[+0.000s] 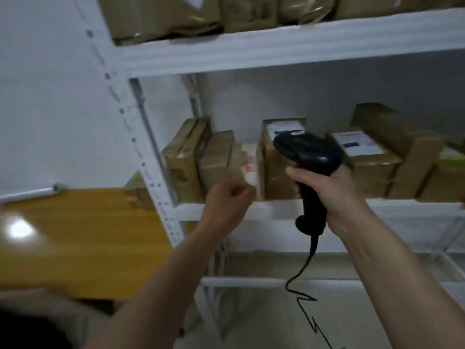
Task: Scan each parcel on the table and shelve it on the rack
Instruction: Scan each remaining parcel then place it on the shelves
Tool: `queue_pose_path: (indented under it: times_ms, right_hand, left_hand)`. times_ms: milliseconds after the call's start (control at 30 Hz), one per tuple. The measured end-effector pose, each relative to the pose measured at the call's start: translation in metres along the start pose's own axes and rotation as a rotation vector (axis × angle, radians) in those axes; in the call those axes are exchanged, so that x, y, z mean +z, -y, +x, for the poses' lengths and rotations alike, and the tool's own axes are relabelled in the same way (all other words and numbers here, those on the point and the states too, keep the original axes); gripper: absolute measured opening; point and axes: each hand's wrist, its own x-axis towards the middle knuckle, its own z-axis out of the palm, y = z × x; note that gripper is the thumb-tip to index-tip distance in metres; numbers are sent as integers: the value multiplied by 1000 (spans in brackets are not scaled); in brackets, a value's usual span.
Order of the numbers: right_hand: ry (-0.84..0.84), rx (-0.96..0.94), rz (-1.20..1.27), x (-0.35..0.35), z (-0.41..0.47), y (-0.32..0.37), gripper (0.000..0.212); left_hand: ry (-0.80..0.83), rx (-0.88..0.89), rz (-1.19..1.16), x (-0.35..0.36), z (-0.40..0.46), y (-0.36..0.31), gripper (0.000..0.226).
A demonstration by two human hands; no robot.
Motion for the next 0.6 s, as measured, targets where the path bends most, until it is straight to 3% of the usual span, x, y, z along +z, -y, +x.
queue_pose_path:
  times_ms: [100,300,600]
  right_hand:
    - [85,101,12,56,-13,-32,12]
    - [205,253,-22,155,-33,-80,15]
    - [376,334,-90,256,-43,-119,9]
  left_hand:
    - [-28,-168,55,-58,-21,50,11]
    - [-73,-317,100,-149,-59,112,11]
    - [-162,-437,89,-212,-62,165,17]
